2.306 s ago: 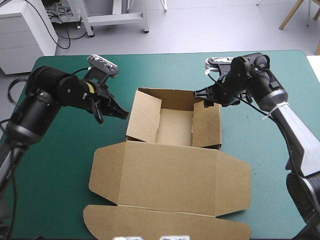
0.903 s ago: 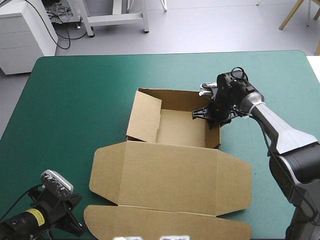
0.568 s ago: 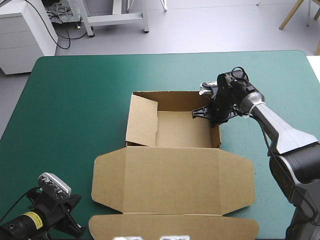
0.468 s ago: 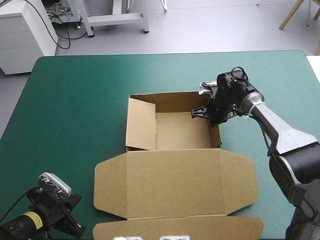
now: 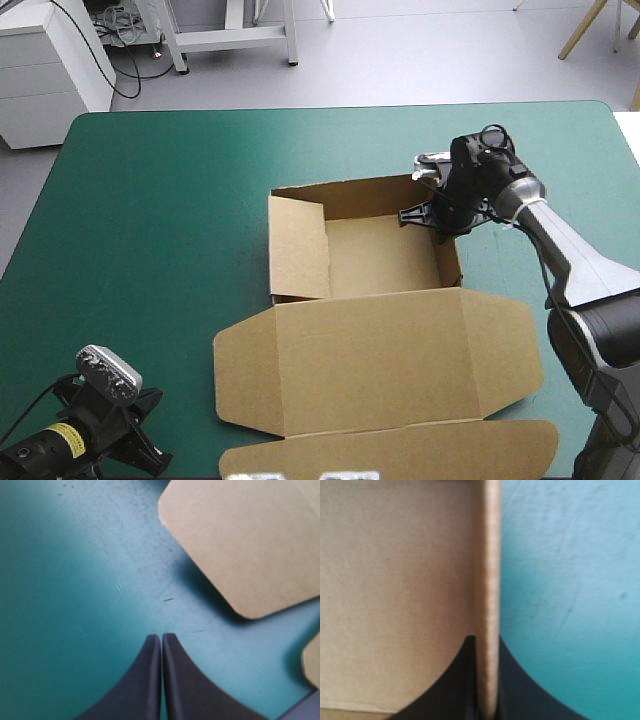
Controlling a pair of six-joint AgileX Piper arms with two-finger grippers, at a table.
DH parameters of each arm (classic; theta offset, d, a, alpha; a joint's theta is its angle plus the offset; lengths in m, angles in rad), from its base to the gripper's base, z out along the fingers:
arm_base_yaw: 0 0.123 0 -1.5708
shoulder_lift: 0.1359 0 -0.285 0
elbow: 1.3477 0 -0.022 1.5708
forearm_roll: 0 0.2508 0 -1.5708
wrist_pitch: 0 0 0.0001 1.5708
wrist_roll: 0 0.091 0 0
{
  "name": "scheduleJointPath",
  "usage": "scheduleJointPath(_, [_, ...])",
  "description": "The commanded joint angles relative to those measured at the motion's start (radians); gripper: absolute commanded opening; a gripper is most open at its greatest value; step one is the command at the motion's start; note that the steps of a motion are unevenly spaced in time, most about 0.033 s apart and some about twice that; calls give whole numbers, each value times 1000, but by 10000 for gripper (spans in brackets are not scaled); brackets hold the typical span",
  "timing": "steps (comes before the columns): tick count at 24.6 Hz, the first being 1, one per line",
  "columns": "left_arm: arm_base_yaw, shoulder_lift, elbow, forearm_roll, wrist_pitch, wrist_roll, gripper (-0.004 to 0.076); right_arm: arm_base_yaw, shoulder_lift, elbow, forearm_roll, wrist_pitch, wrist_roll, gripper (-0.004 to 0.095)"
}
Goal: Fold the box
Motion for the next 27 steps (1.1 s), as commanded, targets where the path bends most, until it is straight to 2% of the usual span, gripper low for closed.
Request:
scheduleJointPath(1, [-6,8,-24,-5,-56,-10,-10,-61,-90,-52,-78,-1,-9,-19])
scheduleJointPath(4, [-6,8,-24,-5,-56,-10,-10,-103,-106,-52,-171,-1,-9,-20])
scheduleJointPath(8, [-6,8,-24,-5,-56,-10,-10,-196,-114,-52,-185,-1,-33,-19])
scheduleJointPath(9, [-6,8,-24,-5,-56,-10,-10,-260,-114,-52,-185,-1,-41,-19])
scheduleJointPath(15, [-6,8,-24,-4,-56,-10,-10,-470,-116,-52,-185,-1,-100,-20])
scheduleJointPath(19, [-6,8,-24,3,-56,-21,-10,-615,-116,-52,-185,-1,-104,-19])
scheduleJointPath(21, [-6,8,-24,34,-56,-62,-10,-748,-116,-52,-185,-14,-88,-19])
scheduleJointPath(24, [-6,8,-24,52,-56,-88,-10,-844,-116,-52,-159,-2,-89,-16])
scheduleJointPath(26, [-6,8,-24,52,-56,-88,-10,-878,-116,-42,-138,-2,-89,57])
scheduleJointPath(27, [-6,8,-24,52,-56,-88,-10,-878,-116,-29,-141,-2,-89,169])
